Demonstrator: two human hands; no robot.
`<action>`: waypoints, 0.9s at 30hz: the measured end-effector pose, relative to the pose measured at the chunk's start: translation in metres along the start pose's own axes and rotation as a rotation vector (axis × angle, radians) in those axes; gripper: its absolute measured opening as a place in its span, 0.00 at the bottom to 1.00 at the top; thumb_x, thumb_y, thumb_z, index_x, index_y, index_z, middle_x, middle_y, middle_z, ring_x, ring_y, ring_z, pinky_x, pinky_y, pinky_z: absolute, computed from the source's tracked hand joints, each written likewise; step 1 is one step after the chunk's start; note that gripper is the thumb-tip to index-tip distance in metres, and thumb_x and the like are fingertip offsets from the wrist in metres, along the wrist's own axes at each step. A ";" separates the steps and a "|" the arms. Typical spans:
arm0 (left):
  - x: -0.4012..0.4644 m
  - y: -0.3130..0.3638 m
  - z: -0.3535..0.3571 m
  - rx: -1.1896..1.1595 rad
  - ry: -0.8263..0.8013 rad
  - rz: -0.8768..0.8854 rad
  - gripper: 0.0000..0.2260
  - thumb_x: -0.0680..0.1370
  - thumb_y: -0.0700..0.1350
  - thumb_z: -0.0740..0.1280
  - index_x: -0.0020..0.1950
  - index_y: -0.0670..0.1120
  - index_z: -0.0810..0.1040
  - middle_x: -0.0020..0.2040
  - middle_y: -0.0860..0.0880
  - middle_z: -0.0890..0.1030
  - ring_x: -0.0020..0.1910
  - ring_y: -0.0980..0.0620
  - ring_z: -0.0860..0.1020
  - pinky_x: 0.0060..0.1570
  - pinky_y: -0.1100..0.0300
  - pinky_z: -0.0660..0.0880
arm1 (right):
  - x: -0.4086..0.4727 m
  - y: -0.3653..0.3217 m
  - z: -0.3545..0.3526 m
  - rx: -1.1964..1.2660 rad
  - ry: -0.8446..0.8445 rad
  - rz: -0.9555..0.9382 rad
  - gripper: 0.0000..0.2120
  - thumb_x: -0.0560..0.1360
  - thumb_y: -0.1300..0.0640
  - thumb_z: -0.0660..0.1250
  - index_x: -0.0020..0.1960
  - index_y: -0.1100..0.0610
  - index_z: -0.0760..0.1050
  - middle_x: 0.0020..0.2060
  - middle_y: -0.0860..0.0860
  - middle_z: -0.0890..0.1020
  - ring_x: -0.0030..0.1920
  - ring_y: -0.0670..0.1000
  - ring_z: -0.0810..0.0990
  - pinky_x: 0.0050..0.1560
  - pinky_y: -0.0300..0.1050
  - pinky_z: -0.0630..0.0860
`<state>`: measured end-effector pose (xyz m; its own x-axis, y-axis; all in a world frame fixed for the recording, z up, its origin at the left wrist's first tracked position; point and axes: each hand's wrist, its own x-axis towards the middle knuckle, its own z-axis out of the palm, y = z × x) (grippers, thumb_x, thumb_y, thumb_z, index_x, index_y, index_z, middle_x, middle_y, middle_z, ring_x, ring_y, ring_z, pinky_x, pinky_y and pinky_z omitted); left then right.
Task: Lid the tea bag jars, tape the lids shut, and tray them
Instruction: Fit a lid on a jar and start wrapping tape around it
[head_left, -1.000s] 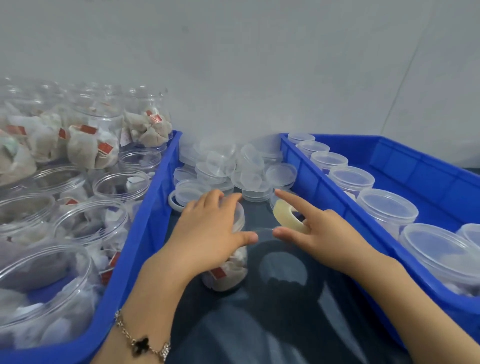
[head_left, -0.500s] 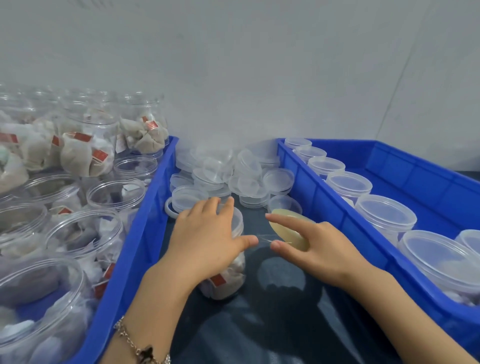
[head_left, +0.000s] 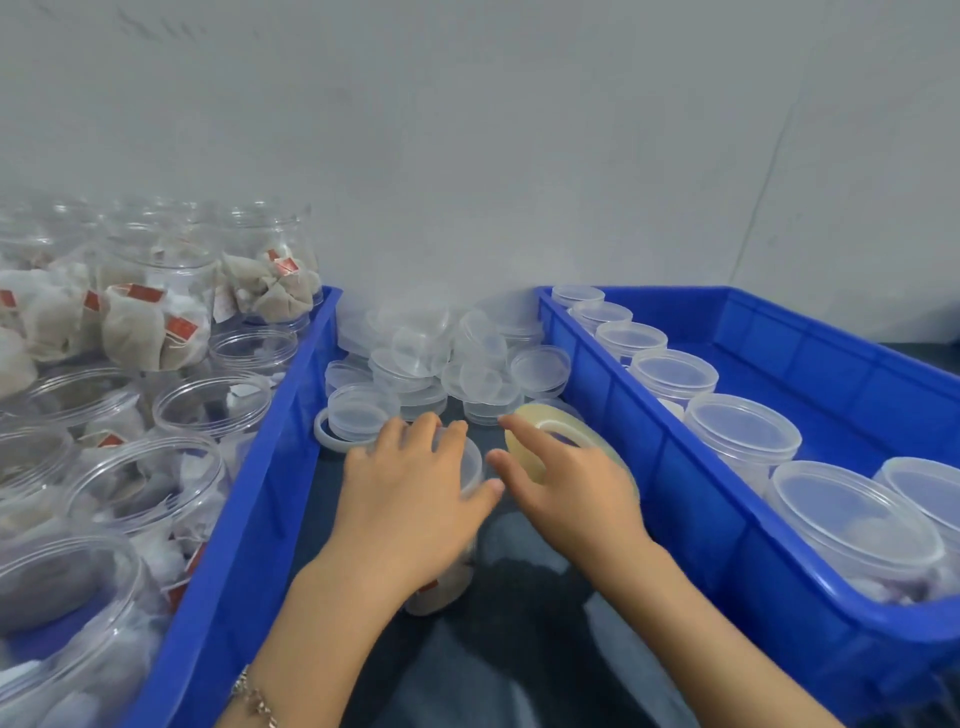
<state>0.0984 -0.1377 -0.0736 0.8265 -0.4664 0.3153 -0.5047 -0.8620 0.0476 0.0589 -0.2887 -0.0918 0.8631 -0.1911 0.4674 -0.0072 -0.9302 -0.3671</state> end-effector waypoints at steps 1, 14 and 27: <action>0.000 0.001 0.000 0.014 0.018 -0.009 0.32 0.74 0.66 0.47 0.74 0.53 0.57 0.70 0.54 0.63 0.69 0.50 0.62 0.56 0.52 0.66 | 0.002 -0.004 0.005 -0.010 0.004 -0.009 0.20 0.77 0.41 0.56 0.68 0.40 0.66 0.45 0.50 0.83 0.48 0.53 0.79 0.45 0.46 0.71; 0.009 0.002 0.005 0.042 0.028 -0.052 0.25 0.77 0.58 0.53 0.73 0.50 0.60 0.71 0.49 0.64 0.68 0.44 0.62 0.55 0.47 0.66 | 0.039 -0.013 0.021 -0.092 -0.006 -0.052 0.18 0.80 0.47 0.53 0.68 0.45 0.67 0.45 0.51 0.83 0.45 0.51 0.79 0.41 0.46 0.73; 0.014 0.003 0.004 0.062 0.000 -0.085 0.24 0.78 0.57 0.53 0.72 0.49 0.61 0.69 0.45 0.66 0.66 0.40 0.63 0.54 0.45 0.66 | 0.065 -0.022 0.031 -0.311 -0.149 -0.069 0.11 0.80 0.53 0.52 0.57 0.54 0.69 0.48 0.53 0.80 0.44 0.55 0.80 0.43 0.49 0.77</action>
<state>0.1094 -0.1474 -0.0726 0.8658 -0.3907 0.3127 -0.4159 -0.9093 0.0154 0.1309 -0.2706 -0.0781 0.9309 -0.0980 0.3518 -0.0799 -0.9946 -0.0659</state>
